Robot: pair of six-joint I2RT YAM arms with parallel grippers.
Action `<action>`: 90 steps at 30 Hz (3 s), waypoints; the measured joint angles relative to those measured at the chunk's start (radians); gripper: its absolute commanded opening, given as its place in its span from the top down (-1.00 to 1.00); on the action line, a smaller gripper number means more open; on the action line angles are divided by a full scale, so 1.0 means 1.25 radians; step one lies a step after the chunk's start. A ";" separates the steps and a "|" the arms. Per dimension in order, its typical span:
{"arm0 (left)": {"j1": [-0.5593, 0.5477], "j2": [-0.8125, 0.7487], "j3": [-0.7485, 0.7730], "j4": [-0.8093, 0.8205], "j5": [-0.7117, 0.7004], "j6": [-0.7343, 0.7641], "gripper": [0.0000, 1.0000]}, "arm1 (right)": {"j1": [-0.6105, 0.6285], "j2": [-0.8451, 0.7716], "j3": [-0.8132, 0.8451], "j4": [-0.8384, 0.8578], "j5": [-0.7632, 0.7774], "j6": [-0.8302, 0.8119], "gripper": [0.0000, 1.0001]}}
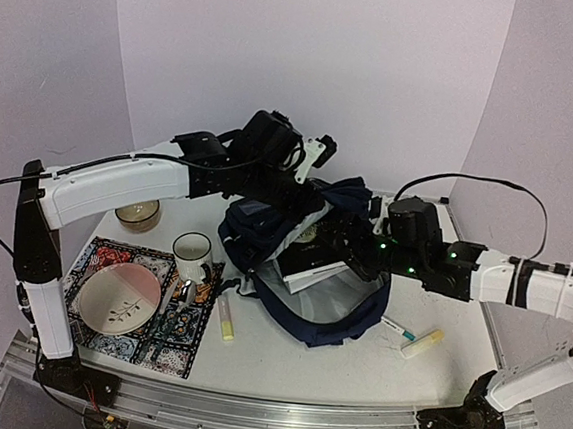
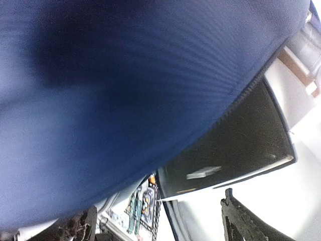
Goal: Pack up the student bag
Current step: Place the book in the largest pocket of the bag, then place the largest pocket of the bag in the student bag, then adjust the student bag at the center of the board, then pick up the largest pocket of the bag from the student bag.
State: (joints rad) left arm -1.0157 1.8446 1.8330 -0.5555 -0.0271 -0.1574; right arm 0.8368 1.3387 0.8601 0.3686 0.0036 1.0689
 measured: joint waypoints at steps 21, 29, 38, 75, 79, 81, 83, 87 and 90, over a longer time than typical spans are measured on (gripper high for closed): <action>-0.016 -0.082 -0.317 0.149 0.196 -0.096 -0.27 | 0.004 -0.242 -0.081 -0.207 0.073 -0.209 -0.88; 0.019 -0.257 -0.505 0.161 0.127 -0.156 -0.44 | 0.011 -0.161 -0.016 -0.267 0.046 -0.289 -0.89; 0.096 -0.321 -0.656 0.203 0.087 -0.257 -0.44 | 0.064 -0.022 0.132 -0.323 0.049 -0.366 -0.89; 0.083 -0.301 -0.772 0.367 -0.009 -0.337 -0.29 | 0.192 0.318 0.488 -0.558 0.232 -0.609 -0.88; 0.088 -0.329 -0.822 0.342 -0.029 -0.335 -0.29 | 0.214 0.414 0.585 -0.632 0.310 -0.635 -0.85; 0.089 -0.341 -0.834 0.338 -0.035 -0.335 -0.29 | 0.222 0.462 0.629 -0.666 0.351 -0.642 -0.81; 0.089 -0.350 -0.839 0.339 -0.040 -0.335 -0.29 | 0.226 0.509 0.666 -0.699 0.391 -0.645 -0.73; 0.089 -0.362 -0.840 0.340 -0.044 -0.333 -0.29 | 0.229 0.583 0.712 -0.755 0.466 -0.646 -0.55; 0.089 -0.363 -0.847 0.353 -0.043 -0.332 -0.26 | 0.229 0.612 0.720 -0.784 0.509 -0.649 -0.29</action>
State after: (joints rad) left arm -0.9039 1.3903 0.7739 -0.1141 -0.0808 -0.5720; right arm 1.1225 2.1033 1.7602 -0.6112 0.6405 0.2577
